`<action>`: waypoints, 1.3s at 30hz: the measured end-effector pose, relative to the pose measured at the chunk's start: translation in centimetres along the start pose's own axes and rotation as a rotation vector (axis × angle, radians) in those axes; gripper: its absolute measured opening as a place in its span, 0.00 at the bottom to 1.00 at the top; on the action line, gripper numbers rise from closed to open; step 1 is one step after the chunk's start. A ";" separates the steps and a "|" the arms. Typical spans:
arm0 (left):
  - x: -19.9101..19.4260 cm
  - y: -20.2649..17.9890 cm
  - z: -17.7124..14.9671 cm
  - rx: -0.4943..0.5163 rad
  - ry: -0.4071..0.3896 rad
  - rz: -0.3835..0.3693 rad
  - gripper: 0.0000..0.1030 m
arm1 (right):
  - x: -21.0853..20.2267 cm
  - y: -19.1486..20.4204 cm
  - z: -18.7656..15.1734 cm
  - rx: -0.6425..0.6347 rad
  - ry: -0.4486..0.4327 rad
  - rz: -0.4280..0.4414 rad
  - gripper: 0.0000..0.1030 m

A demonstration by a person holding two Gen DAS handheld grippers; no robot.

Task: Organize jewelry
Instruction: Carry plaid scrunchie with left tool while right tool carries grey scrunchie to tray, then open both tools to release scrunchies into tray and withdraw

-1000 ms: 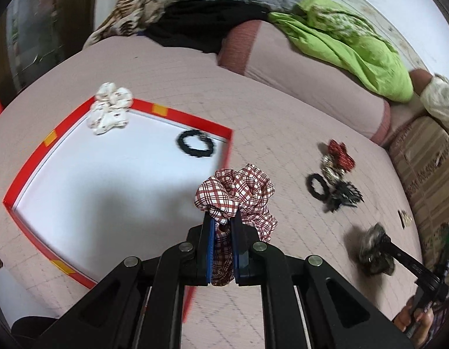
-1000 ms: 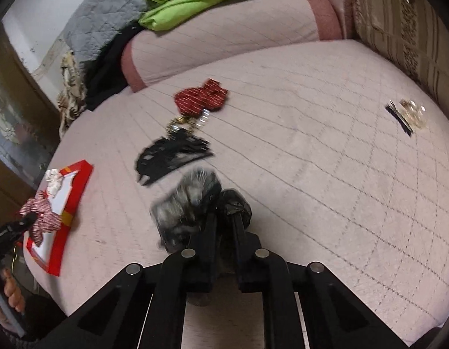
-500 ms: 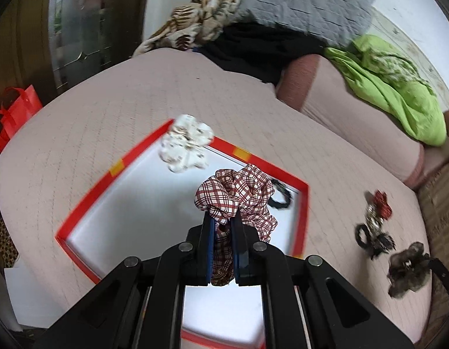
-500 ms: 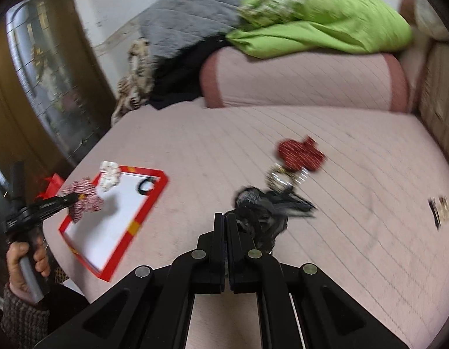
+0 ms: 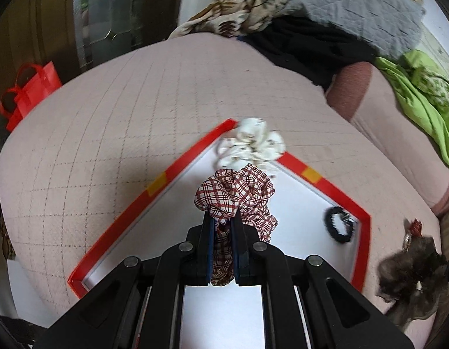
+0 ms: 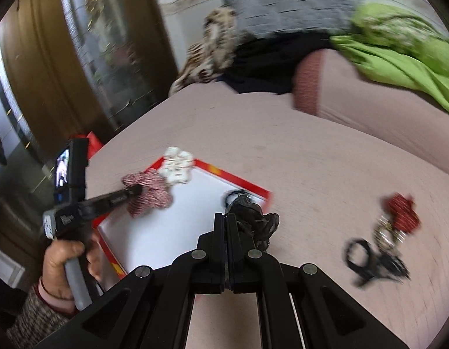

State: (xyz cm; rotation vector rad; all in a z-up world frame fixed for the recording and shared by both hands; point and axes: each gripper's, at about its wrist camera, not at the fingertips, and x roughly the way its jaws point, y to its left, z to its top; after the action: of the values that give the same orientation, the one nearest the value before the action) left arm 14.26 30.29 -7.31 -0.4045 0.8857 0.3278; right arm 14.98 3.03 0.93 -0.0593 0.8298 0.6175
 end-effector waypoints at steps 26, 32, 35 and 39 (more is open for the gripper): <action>0.5 2.1 1.0 -0.058 -0.061 -0.012 0.51 | 10.8 0.4 -1.7 0.056 0.128 -0.054 0.54; -2.0 2.0 -0.7 -0.037 -0.135 0.018 0.51 | 6.2 -0.3 -1.8 0.058 0.028 -0.060 0.54; -4.0 2.4 -1.7 -0.060 -0.182 0.044 0.51 | 3.6 -0.2 -1.4 0.063 -0.023 -0.044 0.54; -7.3 2.7 -3.9 -0.073 -0.226 0.090 0.51 | -1.0 1.1 -0.9 0.006 -0.119 -0.029 0.54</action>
State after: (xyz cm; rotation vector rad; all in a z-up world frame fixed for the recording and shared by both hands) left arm 6.14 30.07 -4.27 -0.3866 0.6731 0.4802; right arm 13.29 3.19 1.21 -0.0289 0.7142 0.5851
